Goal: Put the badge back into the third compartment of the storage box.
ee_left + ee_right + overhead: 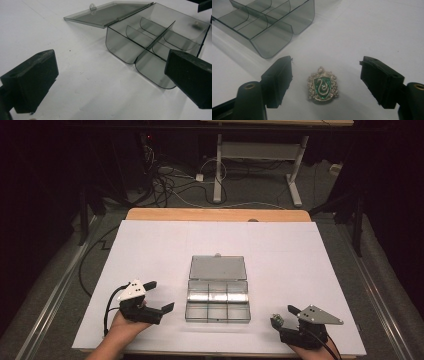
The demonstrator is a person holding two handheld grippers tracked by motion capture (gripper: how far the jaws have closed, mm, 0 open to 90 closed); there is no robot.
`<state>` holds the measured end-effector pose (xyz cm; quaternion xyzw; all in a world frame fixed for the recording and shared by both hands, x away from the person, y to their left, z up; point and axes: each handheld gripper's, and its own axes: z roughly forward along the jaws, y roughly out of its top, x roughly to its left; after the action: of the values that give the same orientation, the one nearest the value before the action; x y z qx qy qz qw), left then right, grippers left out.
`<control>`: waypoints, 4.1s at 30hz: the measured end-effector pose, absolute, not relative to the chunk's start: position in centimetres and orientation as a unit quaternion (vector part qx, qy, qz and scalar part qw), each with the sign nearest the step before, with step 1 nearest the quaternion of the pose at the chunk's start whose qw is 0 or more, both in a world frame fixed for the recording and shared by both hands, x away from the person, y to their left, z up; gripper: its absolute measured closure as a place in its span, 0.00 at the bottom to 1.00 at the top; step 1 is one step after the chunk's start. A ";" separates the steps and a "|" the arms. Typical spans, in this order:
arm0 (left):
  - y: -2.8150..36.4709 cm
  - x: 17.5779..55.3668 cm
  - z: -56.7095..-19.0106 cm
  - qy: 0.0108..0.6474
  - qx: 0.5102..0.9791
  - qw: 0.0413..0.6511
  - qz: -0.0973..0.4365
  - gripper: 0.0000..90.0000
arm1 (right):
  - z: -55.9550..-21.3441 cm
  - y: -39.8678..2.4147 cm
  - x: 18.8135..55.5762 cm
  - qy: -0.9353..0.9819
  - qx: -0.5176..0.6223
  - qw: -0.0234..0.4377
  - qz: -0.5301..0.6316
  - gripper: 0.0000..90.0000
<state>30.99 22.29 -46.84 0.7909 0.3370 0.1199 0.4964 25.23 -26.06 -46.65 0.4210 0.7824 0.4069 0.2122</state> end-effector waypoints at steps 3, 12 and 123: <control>22.3 31.0 -46.8 0.339 0.788 0.500 0.120 0.00 | -46.5 -25.9 25.1 0.788 0.416 0.209 0.403 0.35; 21.9 31.3 -46.9 0.336 0.792 0.497 0.114 0.00 | -46.9 -25.6 24.8 0.808 0.407 0.204 0.374 0.45; 21.8 31.3 -47.0 0.333 0.796 0.493 0.113 0.00 | -46.5 -24.4 26.7 0.814 0.373 0.194 0.400 0.66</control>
<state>31.35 21.80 -47.03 0.7958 0.3334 0.1134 0.4925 26.72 -24.36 -46.46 0.3734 0.8139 0.4004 0.1943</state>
